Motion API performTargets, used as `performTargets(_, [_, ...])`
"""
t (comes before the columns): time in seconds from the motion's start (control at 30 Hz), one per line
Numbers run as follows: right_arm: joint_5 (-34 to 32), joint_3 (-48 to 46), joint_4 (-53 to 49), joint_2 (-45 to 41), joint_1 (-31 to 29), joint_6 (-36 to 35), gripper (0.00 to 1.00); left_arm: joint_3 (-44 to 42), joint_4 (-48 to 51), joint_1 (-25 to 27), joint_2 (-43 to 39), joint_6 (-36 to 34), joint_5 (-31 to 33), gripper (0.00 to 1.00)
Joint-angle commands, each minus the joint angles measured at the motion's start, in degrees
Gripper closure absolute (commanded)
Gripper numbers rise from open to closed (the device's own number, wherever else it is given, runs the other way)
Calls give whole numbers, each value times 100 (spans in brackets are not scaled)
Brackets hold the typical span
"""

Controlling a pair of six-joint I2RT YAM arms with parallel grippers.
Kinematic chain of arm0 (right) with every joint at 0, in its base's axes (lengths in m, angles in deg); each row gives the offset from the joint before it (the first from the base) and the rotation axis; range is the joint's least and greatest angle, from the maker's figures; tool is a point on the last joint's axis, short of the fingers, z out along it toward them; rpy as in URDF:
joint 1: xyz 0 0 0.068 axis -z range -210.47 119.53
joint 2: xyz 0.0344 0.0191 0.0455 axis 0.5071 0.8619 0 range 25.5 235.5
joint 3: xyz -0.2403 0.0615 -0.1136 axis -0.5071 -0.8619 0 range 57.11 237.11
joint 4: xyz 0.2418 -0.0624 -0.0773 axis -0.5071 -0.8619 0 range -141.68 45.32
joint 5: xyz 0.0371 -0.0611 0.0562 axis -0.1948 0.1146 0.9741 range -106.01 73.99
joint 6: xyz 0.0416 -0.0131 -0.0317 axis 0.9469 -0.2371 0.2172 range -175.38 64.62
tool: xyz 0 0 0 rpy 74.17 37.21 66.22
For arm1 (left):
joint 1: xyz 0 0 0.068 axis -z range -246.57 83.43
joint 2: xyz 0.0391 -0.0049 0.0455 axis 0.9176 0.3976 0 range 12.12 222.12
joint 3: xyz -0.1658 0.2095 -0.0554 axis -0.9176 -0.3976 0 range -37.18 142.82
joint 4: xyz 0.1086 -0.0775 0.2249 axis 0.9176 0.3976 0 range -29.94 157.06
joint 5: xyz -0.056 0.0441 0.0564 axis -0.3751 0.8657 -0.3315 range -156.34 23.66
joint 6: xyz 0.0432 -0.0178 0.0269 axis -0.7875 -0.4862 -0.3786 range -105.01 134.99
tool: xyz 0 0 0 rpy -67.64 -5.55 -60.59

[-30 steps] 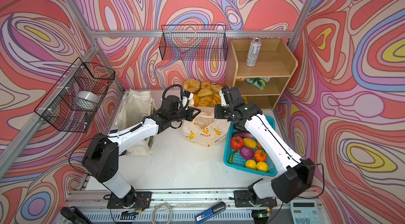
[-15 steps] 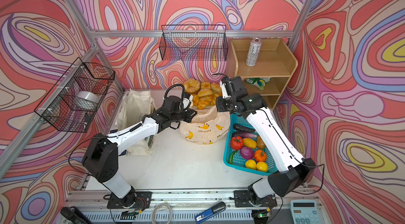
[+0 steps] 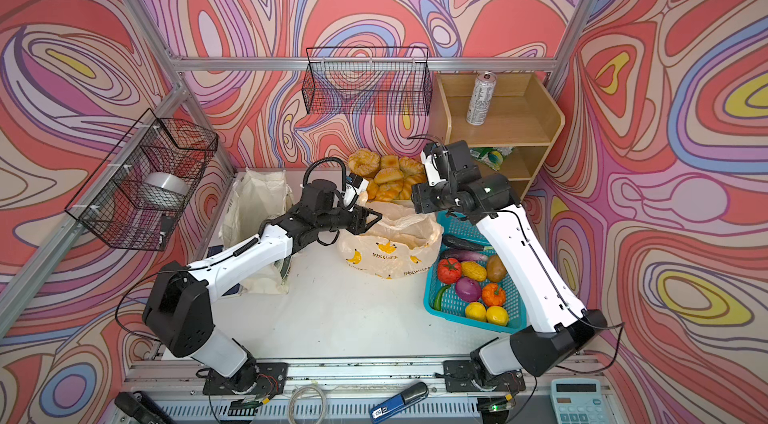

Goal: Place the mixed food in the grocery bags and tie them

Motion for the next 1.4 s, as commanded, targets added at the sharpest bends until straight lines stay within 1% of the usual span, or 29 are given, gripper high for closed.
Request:
performTargets(0.0, [560, 68, 273, 51, 28, -16, 30, -89, -137, -29, -136, 36, -298, 45])
performTargets(0.1, [1130, 32, 507, 138, 26, 30, 30, -194, -238, -94, -214, 117, -404, 38])
performTargets(0.23, [1730, -86, 789, 281, 26, 88, 30, -402, -539, -254, -385, 271, -675, 32])
performTargets(0.27, [1776, -91, 805, 317, 26, 84, 30, -432, -582, -291, -427, 296, -728, 27])
performTargets(0.3, [1783, -88, 814, 353, 27, 89, 30, -453, -595, -331, -471, 316, -753, 25])
performTargets(0.33, [1814, -127, 874, 364, 37, 108, 30, -474, -613, -361, -505, 309, -803, 21])
performTargets(0.37, [1900, -151, 944, 394, 36, 130, 30, -475, -612, -377, -535, 295, -859, 20])
performTargets(0.4, [2052, -161, 1016, 436, 35, 176, 30, -471, -608, -397, -549, 275, -970, 15])
performTargets(0.43, [2241, -168, 1074, 494, 35, 223, 30, -452, -574, -411, -549, 252, -1113, 13])
performTargets(0.47, [2382, -199, 1153, 544, 35, 271, 30, -416, -517, -422, -538, 238, -1226, 5])
performTargets(0.5, [2500, -234, 1253, 580, 37, 326, 30, -389, -468, -433, -514, 238, -1337, 0])
performTargets(0.67, [2988, -292, 1529, 705, 35, 482, 30, -445, -426, -466, -551, 220, -1637, 0])
performTargets(0.77, [3364, -284, 1665, 798, 35, 550, 30, -483, -517, -559, -537, 305, -2025, 0])
performTargets(0.83, [3500, -304, 1751, 858, 35, 604, 30, -487, -543, -612, -536, 351, -2198, 0])
performTargets(0.9, [3608, -347, 1823, 896, 35, 661, 30, -494, -492, -646, -550, 331, -2259, 0])
performTargets(0.97, [3728, -412, 1926, 905, 35, 733, 30, -485, -420, -659, -554, 270, -2294, 3])
performTargets(1.1, [4009, -513, 2174, 925, 6, 934, 31, -429, -261, -661, -519, 164, -2369, 3])
performTargets(1.23, [4038, -501, 2247, 1008, -134, 993, 35, -380, -130, -659, -463, 42, -2438, 2])
performTargets(1.37, [4029, -517, 2248, 1106, -275, 1011, 39, -306, 199, -662, -439, -237, -2373, 2])
